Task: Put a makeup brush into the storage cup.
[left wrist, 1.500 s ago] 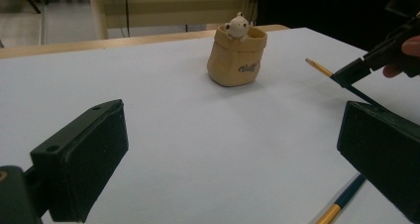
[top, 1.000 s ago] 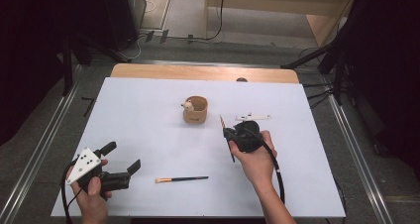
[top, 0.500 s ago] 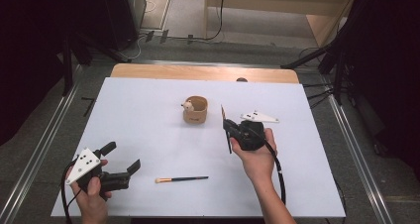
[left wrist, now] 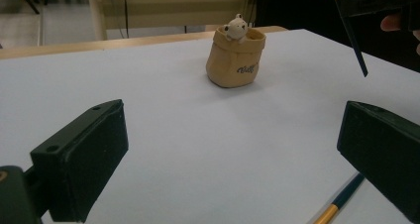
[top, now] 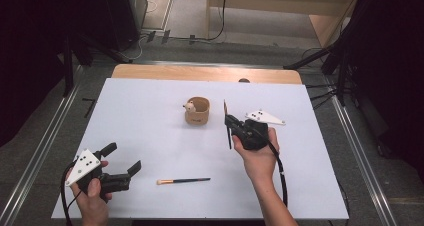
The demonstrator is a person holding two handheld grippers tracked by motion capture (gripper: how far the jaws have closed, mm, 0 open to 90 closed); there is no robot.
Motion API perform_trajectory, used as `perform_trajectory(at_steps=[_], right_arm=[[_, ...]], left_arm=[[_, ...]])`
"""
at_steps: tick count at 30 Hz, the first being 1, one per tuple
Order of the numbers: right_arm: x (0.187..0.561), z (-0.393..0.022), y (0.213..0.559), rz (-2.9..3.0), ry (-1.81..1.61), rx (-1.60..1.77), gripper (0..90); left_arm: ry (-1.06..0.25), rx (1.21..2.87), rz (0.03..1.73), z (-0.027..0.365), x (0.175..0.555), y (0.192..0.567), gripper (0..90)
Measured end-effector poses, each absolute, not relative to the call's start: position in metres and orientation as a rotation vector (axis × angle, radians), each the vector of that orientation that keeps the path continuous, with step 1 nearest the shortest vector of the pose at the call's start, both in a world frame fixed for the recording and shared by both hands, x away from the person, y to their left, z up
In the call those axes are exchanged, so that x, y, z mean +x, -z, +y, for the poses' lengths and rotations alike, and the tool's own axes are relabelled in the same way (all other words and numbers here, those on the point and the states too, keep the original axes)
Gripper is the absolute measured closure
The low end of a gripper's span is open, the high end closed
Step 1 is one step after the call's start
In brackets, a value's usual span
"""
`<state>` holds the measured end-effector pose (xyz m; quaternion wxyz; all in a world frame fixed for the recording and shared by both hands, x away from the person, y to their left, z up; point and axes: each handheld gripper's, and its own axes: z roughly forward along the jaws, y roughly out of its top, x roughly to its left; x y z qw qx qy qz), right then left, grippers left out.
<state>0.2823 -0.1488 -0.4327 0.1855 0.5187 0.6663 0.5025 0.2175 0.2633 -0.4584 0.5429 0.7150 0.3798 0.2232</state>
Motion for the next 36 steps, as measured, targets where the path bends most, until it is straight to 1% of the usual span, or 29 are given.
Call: perform_trajectory(at_steps=[12,24,36], right_arm=[[0.287,-0.151,0.421,1.790,-1.497,1.415,84.9],[0.292,-0.150,0.422,1.752,-1.564,1.310,84.8],[0.297,-0.147,0.420,1.698,-1.560,1.268,84.8]], left_arm=[[-0.528,1.699,0.901,0.262,0.218,0.459,0.0],[-0.523,1.697,0.905,0.263,0.218,0.459,0.0],[-0.524,1.694,0.904,0.262,0.218,0.459,0.0]])
